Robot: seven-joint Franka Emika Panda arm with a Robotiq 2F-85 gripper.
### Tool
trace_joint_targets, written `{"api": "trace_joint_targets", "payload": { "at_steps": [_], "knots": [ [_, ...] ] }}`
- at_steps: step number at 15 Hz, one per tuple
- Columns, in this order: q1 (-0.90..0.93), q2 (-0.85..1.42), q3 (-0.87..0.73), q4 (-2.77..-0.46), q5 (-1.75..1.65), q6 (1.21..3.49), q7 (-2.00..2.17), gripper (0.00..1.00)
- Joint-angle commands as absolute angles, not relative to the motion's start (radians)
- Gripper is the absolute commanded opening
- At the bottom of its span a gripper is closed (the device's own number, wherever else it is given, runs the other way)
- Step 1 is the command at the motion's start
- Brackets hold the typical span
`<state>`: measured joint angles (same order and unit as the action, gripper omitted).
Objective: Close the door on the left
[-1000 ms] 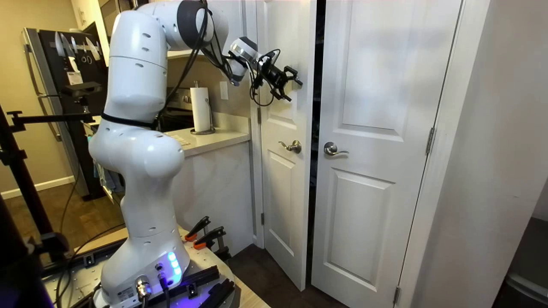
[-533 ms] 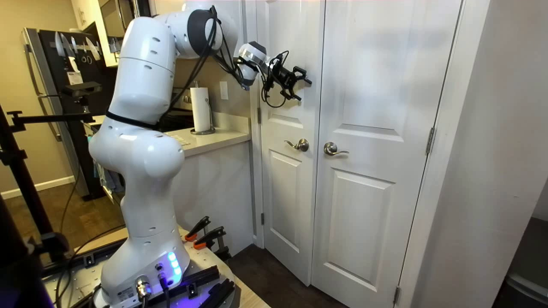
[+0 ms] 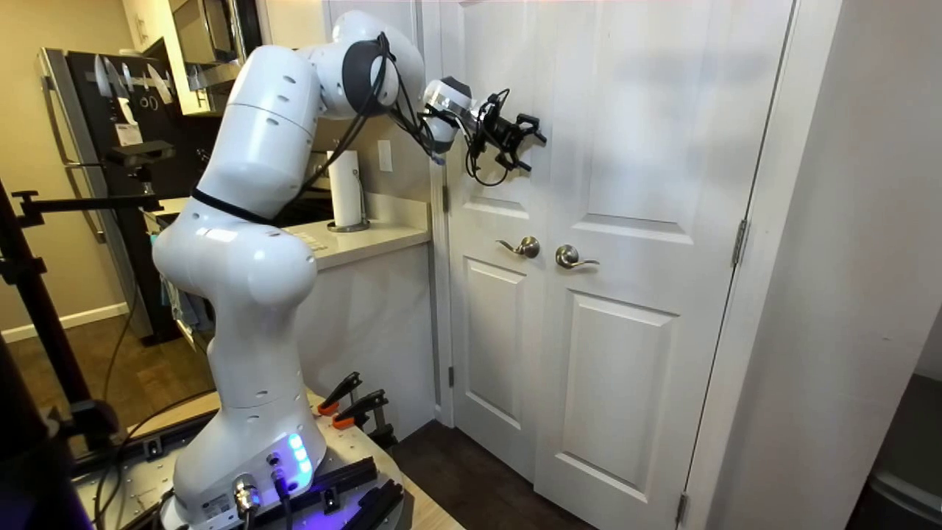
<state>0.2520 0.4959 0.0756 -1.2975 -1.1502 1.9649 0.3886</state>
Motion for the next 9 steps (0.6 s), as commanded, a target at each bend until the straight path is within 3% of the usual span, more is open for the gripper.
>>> {"api": "trace_joint_targets", "payload": {
  "at_steps": [1, 9],
  "knots": [
    [0.247, 0.535, 0.069, -1.230, -1.141, 1.995, 0.326, 1.00],
    [0.262, 0.479, 0.097, -1.299, -1.013, 1.952, 0.283, 1.00]
  ]
}}
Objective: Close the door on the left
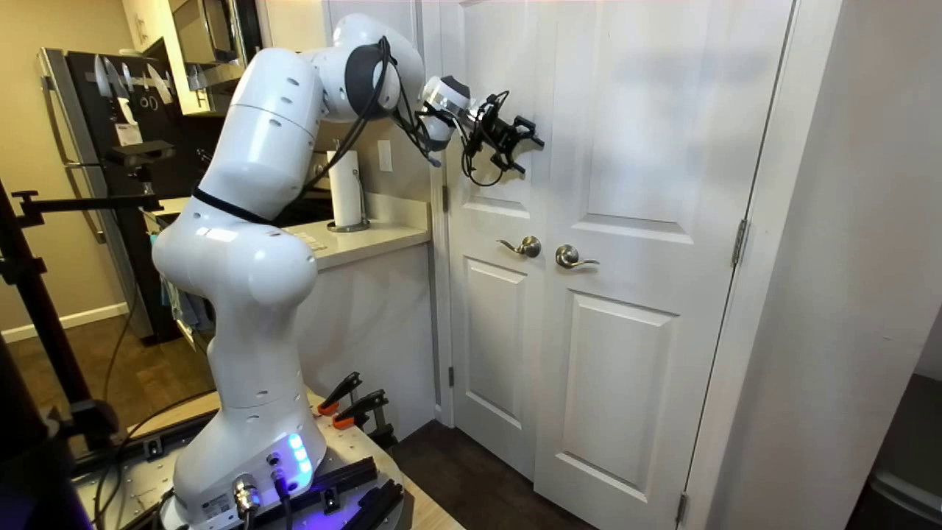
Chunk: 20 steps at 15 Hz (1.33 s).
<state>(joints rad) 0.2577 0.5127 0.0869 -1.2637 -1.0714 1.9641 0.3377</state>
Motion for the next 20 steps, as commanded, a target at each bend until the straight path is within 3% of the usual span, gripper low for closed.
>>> {"api": "trace_joint_targets", "payload": {
  "at_steps": [1, 20],
  "knots": [
    [0.266, 0.474, 0.098, -1.304, -0.995, 1.946, 0.277, 1.00],
    [0.299, 0.362, 0.135, -1.436, -0.702, 1.717, 0.319, 1.00]
  ]
}}
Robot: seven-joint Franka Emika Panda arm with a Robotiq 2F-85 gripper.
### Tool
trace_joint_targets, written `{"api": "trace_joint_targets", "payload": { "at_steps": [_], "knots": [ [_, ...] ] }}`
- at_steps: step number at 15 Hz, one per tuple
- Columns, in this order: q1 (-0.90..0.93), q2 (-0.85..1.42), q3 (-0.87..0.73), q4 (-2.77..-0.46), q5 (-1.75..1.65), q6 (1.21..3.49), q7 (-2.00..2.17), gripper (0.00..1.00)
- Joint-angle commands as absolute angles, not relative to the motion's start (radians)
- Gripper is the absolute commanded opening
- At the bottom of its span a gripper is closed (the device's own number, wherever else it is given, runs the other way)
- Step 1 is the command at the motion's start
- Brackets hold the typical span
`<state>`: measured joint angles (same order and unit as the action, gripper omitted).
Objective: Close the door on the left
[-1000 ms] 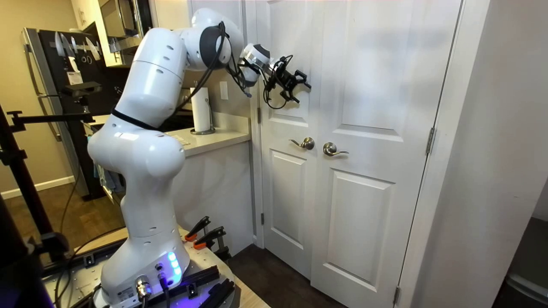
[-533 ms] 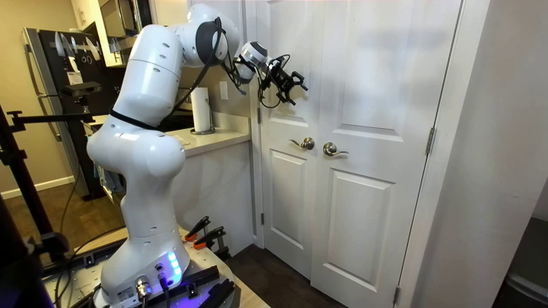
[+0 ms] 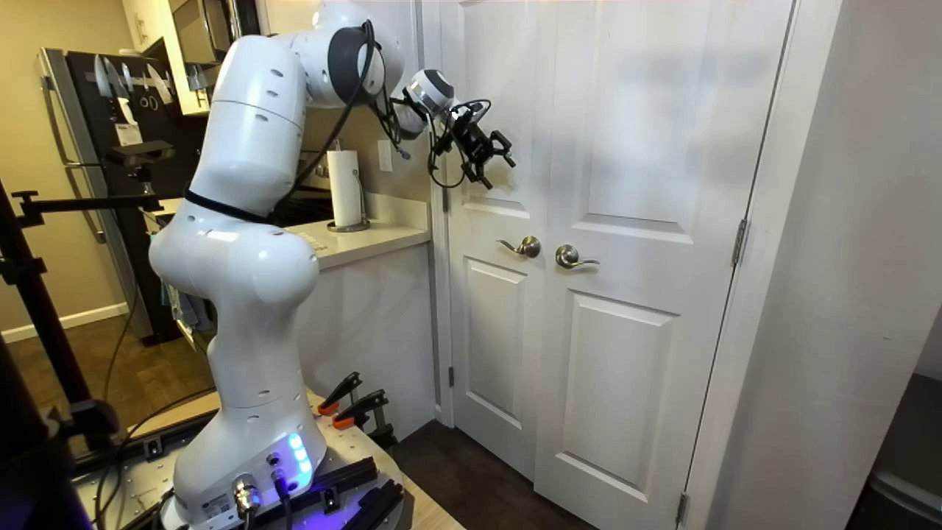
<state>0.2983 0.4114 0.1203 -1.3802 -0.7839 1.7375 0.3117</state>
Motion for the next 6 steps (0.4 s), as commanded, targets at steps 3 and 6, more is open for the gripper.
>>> {"api": "trace_joint_targets", "payload": {
  "at_steps": [3, 6],
  "knots": [
    [0.311, 0.348, 0.139, -1.449, -0.616, 1.709, 0.342, 1.00],
    [0.330, 0.392, 0.125, -1.394, -0.632, 1.716, 0.324, 1.00]
  ]
}}
